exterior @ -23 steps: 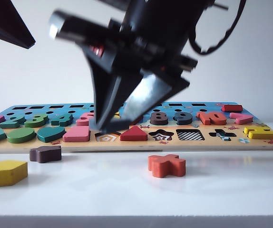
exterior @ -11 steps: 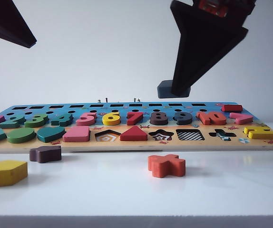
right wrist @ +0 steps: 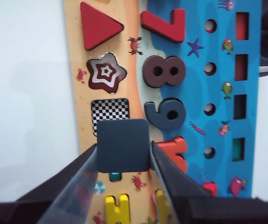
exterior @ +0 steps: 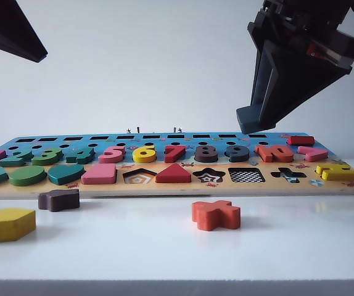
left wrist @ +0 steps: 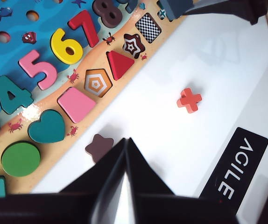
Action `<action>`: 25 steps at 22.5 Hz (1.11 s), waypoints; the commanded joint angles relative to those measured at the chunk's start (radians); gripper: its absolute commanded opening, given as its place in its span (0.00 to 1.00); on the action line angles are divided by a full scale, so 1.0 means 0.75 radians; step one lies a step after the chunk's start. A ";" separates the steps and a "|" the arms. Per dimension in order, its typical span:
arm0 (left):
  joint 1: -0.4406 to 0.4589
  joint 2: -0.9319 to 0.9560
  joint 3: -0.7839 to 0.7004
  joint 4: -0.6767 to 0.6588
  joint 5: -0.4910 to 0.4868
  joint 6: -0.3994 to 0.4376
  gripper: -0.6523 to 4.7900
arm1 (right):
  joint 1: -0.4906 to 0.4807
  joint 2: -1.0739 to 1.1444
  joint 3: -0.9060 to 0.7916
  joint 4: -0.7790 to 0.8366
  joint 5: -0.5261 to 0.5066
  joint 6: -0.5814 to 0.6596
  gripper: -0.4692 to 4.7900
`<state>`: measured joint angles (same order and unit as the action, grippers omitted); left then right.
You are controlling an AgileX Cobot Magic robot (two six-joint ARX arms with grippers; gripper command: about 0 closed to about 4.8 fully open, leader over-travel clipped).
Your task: Insert the cube into the slot.
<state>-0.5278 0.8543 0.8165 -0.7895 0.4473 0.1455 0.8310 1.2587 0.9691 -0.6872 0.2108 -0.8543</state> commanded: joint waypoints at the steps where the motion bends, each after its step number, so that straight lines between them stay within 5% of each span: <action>1: 0.000 0.002 0.005 0.018 0.012 0.005 0.15 | -0.005 0.030 0.002 0.015 -0.052 -0.004 0.26; 25: 0.000 0.001 0.005 0.019 0.012 0.005 0.15 | -0.083 0.152 0.002 0.106 -0.142 -0.002 0.26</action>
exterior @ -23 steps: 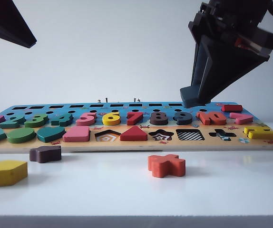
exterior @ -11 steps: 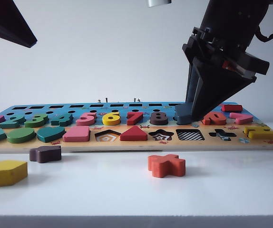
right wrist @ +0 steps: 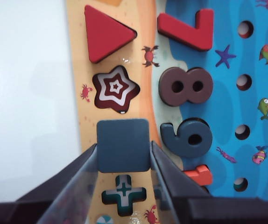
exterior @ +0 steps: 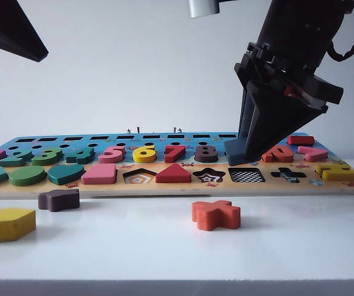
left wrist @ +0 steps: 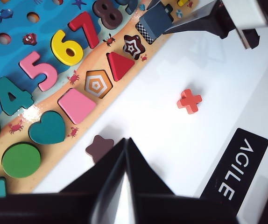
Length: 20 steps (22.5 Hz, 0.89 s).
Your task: Insert the cube into the slot.
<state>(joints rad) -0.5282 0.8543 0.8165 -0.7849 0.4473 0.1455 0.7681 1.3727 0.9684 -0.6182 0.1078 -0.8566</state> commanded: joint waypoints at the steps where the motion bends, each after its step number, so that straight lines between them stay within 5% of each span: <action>1: 0.001 0.001 0.005 0.013 0.012 0.005 0.15 | -0.001 -0.001 0.003 0.015 -0.006 0.001 0.26; 20: 0.001 0.002 0.005 0.013 0.012 0.005 0.15 | -0.020 0.036 0.003 0.015 -0.009 -0.002 0.25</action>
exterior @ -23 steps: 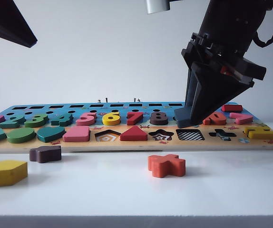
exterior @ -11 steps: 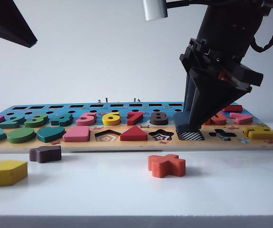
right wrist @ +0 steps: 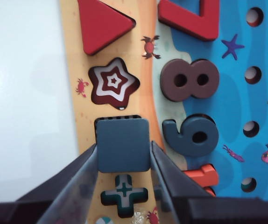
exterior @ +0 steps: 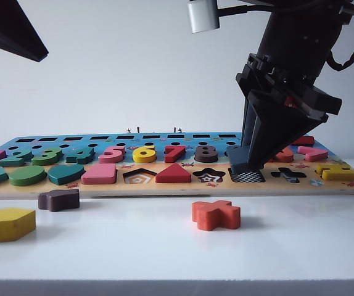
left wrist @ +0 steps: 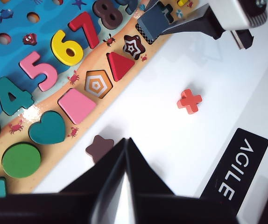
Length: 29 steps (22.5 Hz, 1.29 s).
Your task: Insert the cube into the slot.
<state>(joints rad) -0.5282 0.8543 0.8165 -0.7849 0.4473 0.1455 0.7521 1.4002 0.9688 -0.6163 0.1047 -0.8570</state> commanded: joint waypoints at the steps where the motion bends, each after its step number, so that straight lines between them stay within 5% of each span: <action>1: 0.001 0.001 0.005 0.012 0.012 0.005 0.15 | 0.001 -0.001 0.002 0.013 -0.005 -0.001 0.25; 29: 0.001 0.002 0.005 0.013 0.012 0.005 0.15 | -0.008 0.021 0.002 0.007 -0.025 0.009 0.27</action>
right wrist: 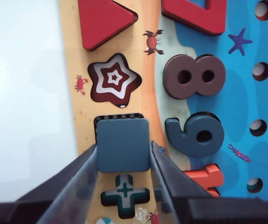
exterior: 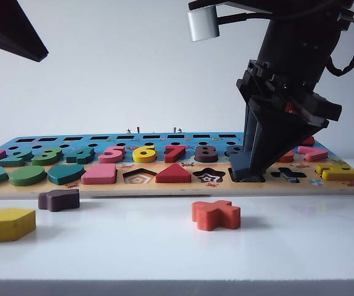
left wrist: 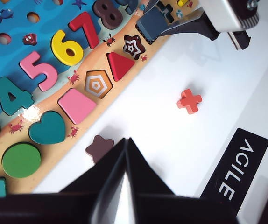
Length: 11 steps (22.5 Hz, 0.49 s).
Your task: Insert the cube into the slot.
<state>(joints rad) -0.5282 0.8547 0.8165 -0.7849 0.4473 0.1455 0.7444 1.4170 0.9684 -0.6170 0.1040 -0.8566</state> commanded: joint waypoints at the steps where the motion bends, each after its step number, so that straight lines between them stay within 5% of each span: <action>1: 0.001 0.001 0.005 0.013 0.012 0.005 0.15 | 0.003 -0.002 0.003 0.008 -0.034 0.021 0.27; 11: 0.001 0.001 0.005 0.013 0.012 0.005 0.15 | 0.002 -0.002 0.003 0.003 -0.053 0.034 0.34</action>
<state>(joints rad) -0.5282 0.8547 0.8165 -0.7849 0.4473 0.1455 0.7444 1.4170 0.9684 -0.6178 0.0696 -0.8345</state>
